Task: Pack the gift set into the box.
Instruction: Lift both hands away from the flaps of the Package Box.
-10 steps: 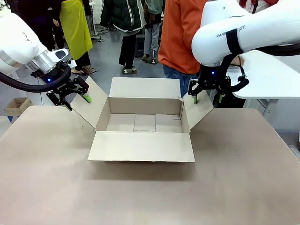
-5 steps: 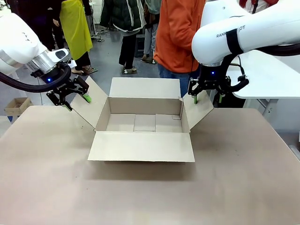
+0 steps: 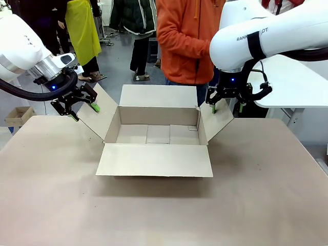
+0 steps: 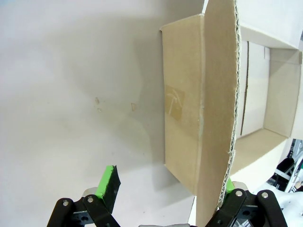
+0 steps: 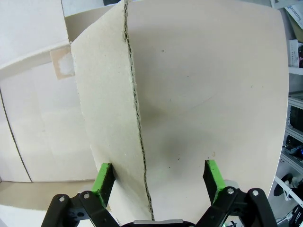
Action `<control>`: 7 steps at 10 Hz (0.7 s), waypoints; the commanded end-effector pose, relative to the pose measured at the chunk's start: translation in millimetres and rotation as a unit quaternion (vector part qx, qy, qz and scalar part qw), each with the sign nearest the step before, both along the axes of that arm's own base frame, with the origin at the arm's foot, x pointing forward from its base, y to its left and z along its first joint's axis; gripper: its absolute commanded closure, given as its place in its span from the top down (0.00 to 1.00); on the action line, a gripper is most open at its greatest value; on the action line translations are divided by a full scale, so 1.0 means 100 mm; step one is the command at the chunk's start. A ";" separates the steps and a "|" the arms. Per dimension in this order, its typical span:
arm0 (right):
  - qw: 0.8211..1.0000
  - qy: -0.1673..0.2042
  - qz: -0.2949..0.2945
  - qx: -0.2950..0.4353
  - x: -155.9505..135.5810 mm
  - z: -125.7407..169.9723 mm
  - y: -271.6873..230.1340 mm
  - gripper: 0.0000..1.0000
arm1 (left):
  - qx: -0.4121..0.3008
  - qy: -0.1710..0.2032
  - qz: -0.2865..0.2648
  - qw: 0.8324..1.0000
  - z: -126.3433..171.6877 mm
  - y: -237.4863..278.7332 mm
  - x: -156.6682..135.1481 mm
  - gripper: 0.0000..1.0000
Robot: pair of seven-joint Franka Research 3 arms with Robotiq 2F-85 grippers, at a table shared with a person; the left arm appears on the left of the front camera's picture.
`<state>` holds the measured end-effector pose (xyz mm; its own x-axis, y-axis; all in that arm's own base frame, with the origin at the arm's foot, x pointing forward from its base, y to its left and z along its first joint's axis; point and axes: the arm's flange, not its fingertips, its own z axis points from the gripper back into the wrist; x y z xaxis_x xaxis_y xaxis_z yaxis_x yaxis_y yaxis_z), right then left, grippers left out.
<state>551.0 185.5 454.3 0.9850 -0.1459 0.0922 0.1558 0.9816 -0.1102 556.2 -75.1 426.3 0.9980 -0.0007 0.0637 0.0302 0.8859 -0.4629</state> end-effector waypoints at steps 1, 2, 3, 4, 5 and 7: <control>1.000 -0.005 -0.007 -0.015 0.03 0.02 0.01 1.00 | 0.010 0.001 0.006 1.000 0.02 -0.01 -0.03 1.00; 1.000 -0.005 -0.007 -0.015 0.03 0.02 0.01 1.00 | 0.010 0.001 0.006 1.000 0.02 -0.01 -0.03 1.00; 1.000 -0.005 -0.007 -0.015 0.03 0.02 0.01 1.00 | 0.010 0.001 0.006 1.000 0.02 -0.01 -0.03 1.00; 1.000 -0.005 -0.007 -0.015 0.03 0.02 0.01 1.00 | 0.010 0.001 0.006 1.000 0.02 -0.01 -0.03 1.00; 1.000 -0.005 -0.007 -0.015 0.03 0.02 0.01 1.00 | 0.010 0.001 0.006 1.000 0.02 -0.01 -0.03 1.00; 1.000 -0.005 -0.007 -0.015 0.03 0.02 0.01 1.00 | 0.010 0.001 0.006 1.000 0.02 -0.01 -0.03 1.00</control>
